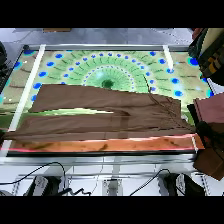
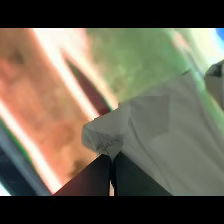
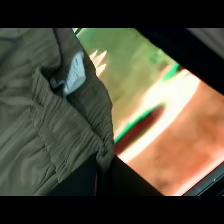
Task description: Fold the clothes and pants, and hang the long-sleeved shirts on hangers.
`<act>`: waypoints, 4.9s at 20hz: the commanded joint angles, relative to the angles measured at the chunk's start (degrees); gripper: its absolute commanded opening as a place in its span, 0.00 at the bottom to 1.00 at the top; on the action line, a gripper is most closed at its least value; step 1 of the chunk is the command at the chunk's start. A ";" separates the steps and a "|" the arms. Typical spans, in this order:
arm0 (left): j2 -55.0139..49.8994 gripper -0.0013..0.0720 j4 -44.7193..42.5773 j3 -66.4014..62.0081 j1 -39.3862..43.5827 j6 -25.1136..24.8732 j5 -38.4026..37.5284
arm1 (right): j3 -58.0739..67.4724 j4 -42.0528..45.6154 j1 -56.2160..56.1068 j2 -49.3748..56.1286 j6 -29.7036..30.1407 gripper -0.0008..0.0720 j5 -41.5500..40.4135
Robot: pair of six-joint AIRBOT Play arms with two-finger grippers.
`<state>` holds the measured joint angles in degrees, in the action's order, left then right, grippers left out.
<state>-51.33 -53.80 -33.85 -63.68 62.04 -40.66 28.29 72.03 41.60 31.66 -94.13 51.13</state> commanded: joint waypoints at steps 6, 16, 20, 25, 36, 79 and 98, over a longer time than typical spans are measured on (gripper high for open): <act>-2.84 0.03 -0.17 -12.63 16.17 -0.98 6.21 | 2.03 1.05 1.90 -3.26 -7.41 0.06 -8.46; -29.20 0.03 -30.21 -39.28 40.96 35.19 6.56 | 13.70 -1.62 -8.07 18.03 -13.11 0.06 -19.91; -39.89 0.03 -34.93 -52.09 44.76 41.27 -2.47 | 24.28 -1.60 -13.60 35.67 -19.61 0.06 -21.07; -48.70 0.03 -35.01 -61.29 45.83 47.47 -3.52 | 36.96 -1.60 -17.57 52.22 -27.10 0.06 -24.74; -58.86 0.03 -35.10 -70.64 47.95 50.53 4.81 | 43.36 -1.75 -18.93 63.52 -32.76 0.06 -35.28; -44.13 0.99 -9.46 -38.32 44.17 37.66 -6.34 | 43.32 2.10 -12.72 54.93 -7.72 0.95 -17.25; -43.93 0.04 -9.66 -34.93 47.93 36.09 19.87 | 43.39 -0.48 -13.84 54.45 -0.46 0.32 -10.56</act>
<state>-96.66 -63.55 -68.77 -16.12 103.77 -23.27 71.59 72.75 28.53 86.46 -99.70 37.74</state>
